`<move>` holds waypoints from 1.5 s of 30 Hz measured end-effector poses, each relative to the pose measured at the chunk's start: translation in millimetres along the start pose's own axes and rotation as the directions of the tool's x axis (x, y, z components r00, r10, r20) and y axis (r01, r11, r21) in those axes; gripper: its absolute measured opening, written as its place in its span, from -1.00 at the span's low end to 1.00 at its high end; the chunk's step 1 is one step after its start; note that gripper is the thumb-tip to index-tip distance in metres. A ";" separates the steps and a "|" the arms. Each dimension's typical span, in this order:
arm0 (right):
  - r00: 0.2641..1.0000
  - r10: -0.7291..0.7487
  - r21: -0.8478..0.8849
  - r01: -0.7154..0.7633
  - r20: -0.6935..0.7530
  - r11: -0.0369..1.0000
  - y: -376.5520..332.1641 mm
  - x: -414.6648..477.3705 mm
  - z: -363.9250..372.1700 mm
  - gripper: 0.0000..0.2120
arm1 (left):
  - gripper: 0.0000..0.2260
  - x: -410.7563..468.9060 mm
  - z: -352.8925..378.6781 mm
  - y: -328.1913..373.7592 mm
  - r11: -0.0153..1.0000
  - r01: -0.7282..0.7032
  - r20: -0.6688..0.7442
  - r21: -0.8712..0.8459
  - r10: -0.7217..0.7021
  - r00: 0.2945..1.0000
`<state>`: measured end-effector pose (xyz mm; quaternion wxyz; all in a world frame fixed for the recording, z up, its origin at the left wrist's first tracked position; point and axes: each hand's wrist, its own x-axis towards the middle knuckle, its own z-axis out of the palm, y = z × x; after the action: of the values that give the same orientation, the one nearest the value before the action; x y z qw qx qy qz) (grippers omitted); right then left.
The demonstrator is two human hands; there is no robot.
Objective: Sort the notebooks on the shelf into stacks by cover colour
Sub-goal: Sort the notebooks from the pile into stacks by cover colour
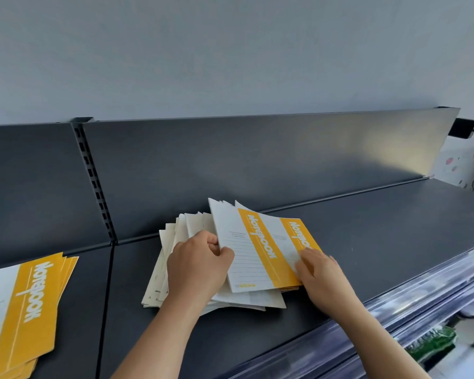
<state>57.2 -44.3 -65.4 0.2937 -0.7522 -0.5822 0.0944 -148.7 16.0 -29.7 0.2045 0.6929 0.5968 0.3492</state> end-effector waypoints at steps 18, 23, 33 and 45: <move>0.995 -0.022 0.159 0.007 0.097 0.987 -14.1 -7.7 5.1 -0.80 | -0.83 -3.3 -16.1 3.6 0.994 0.104 0.005 -0.026 -0.104 0.995; 0.992 0.030 0.255 -0.061 0.125 0.965 -25.9 -11.8 -0.2 -0.75 | -0.84 -5.2 -16.2 6.2 0.993 0.105 -0.004 -0.048 -0.105 0.994; 0.994 0.010 0.199 -0.031 0.107 0.980 -26.2 -13.6 7.9 -0.76 | -0.81 -13.9 -25.9 9.3 0.972 0.116 -0.026 -0.205 -0.124 0.992; 0.985 -0.010 0.387 -0.059 0.173 0.920 -53.8 -25.7 12.4 -0.66 | -0.78 -19.8 -34.7 -3.0 0.960 0.147 -0.005 -0.237 -0.153 0.988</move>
<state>-0.8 -56.1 -51.0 0.3855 -0.6747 -0.5653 0.2767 -176.9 -7.3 -13.2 0.3045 0.6124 0.6040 0.4092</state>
